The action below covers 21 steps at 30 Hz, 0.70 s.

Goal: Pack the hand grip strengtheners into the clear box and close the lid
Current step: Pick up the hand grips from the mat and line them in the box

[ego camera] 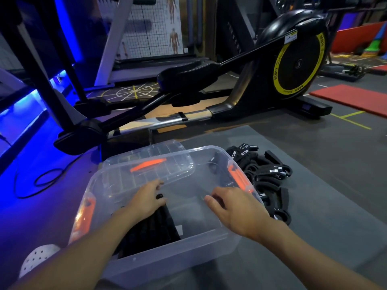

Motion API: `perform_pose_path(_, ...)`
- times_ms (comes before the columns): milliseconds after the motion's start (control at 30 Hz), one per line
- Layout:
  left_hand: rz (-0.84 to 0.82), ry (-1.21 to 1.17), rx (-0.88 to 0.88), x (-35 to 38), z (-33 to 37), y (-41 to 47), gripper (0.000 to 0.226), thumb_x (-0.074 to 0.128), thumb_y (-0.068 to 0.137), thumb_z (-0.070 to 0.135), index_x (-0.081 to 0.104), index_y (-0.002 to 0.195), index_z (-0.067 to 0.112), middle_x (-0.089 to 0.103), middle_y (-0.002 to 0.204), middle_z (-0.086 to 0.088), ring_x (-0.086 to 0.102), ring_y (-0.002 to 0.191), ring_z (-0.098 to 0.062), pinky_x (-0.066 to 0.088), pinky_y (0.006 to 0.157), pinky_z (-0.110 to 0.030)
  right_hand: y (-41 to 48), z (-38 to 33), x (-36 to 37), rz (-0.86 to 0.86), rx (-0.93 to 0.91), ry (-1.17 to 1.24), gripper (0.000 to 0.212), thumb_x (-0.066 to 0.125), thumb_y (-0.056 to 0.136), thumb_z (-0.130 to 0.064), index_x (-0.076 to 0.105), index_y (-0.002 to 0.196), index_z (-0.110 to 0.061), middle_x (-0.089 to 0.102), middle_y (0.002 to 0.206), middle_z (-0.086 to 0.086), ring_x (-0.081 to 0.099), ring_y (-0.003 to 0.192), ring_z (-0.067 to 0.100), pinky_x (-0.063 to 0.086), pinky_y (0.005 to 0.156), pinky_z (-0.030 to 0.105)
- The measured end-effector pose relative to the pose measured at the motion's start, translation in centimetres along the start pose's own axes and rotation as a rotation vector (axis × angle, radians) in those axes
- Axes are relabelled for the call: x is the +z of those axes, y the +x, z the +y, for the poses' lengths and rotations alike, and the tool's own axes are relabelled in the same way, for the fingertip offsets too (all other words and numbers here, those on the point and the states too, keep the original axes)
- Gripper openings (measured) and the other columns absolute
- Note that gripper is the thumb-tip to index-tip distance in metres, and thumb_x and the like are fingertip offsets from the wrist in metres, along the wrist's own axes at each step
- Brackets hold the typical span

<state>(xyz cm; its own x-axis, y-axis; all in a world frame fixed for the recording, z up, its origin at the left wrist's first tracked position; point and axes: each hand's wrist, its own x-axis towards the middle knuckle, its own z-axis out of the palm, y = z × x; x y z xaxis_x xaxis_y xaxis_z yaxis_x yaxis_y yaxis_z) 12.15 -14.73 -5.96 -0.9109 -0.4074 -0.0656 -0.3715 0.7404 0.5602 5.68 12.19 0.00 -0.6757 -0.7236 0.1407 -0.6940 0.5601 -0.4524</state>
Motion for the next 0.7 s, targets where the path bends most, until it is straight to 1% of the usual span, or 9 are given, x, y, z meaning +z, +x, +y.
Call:
perform_pose_path(100,0.062,-0.02,0.109,-0.5,3.1,-0.3,0.052,0.073,0.085,0.023,0.052,0.132,0.021,0.056,0.117,0.003,0.055,0.115,-0.014,0.039,0.093,-0.024,-0.2,0.1,-0.1,0.035,-0.002,0.055,0.039,0.042,0.095,-0.051,0.048,0.068,-0.023,0.055,0.064,-0.006,0.053,0.065,0.013,0.047,0.067,0.038)
perform_pose_path(167,0.085,-0.059,0.182,-0.5,5.9,-0.6,0.047,0.073,0.086,0.026,0.054,0.129,0.023,0.056,0.114,0.006,0.055,0.112,-0.011,0.04,0.093,-0.025,-0.2,0.2,-0.3,0.192,0.019,0.24,0.033,0.049,0.094,-0.039,0.056,0.071,-0.017,0.058,0.064,-0.002,0.054,0.062,0.014,0.048,0.065,0.039)
perform_pose_path(267,0.114,-0.113,0.314,0.0,10.9,-1.1,0.037,0.066,0.091,0.028,0.056,0.126,0.024,0.06,0.116,0.006,0.055,0.11,-0.009,0.043,0.097,-0.027,0.1,1.7,-1.6,0.54,0.218,0.537,0.027,0.053,0.094,-0.022,0.059,0.069,-0.014,0.06,0.064,0.003,0.053,0.06,0.019,0.045,0.059,0.036)
perform_pose_path(300,0.125,-0.127,0.359,0.4,12.7,-1.2,0.033,0.062,0.093,0.027,0.058,0.125,0.022,0.06,0.116,0.006,0.056,0.11,-0.009,0.043,0.098,-0.028,0.2,2.9,-2.1,0.617,0.294,0.564,0.026,0.053,0.093,-0.019,0.059,0.069,-0.013,0.062,0.065,0.004,0.055,0.061,0.021,0.045,0.059,0.036)
perform_pose_path(367,0.136,-0.15,0.429,1.6,16.3,-1.6,0.028,0.056,0.095,0.026,0.06,0.122,0.02,0.06,0.118,0.005,0.054,0.111,-0.009,0.042,0.098,-0.027,0.0,6.3,-2.6,0.678,0.436,0.561,0.021,0.051,0.09,-0.015,0.061,0.071,-0.013,0.062,0.066,0.003,0.057,0.065,0.023,0.045,0.06,0.034)
perform_pose_path(467,0.115,-0.11,0.476,4.5,20.5,-1.7,0.026,0.051,0.096,0.029,0.062,0.116,0.018,0.059,0.119,0.001,0.052,0.114,-0.016,0.04,0.101,-0.034,-1.7,11.8,-1.7,0.619,0.641,0.534,0.015,0.052,0.088,-0.011,0.063,0.078,-0.013,0.06,0.067,-0.001,0.057,0.069,0.023,0.041,0.062,0.03)
perform_pose_path(533,0.079,-0.021,0.443,6.6,21.9,-1.7,0.03,0.048,0.096,0.035,0.062,0.117,0.018,0.055,0.123,0.0,0.046,0.121,-0.019,0.038,0.103,-0.037,-3.3,15.0,0.0,0.515,0.744,0.467,0.011,0.054,0.087,-0.012,0.065,0.089,-0.01,0.062,0.075,0.004,0.06,0.079,0.029,0.045,0.069,0.032)
perform_pose_path(633,0.089,0.118,0.398,8.8,22.1,-2.0,0.036,0.046,0.096,0.039,0.062,0.119,0.017,0.047,0.135,0.001,0.03,0.132,-0.016,0.03,0.109,-0.034,-5.5,18.4,2.4,0.334,0.835,0.363,0.027,0.06,0.081,-0.028,0.066,0.1,-0.011,0.066,0.09,0.008,0.062,0.091,0.033,0.051,0.081,0.039)
perform_pose_path(700,0.109,0.148,0.392,9.3,21.8,-2.1,0.036,0.046,0.095,0.037,0.062,0.12,0.016,0.041,0.141,0.002,0.023,0.136,-0.014,0.025,0.112,-0.034,-6.2,19.5,3.4,0.21,0.876,0.282,0.038,0.062,0.08,-0.038,0.063,0.11,-0.014,0.062,0.106,0.012,0.057,0.104,0.034,0.048,0.089,0.041)
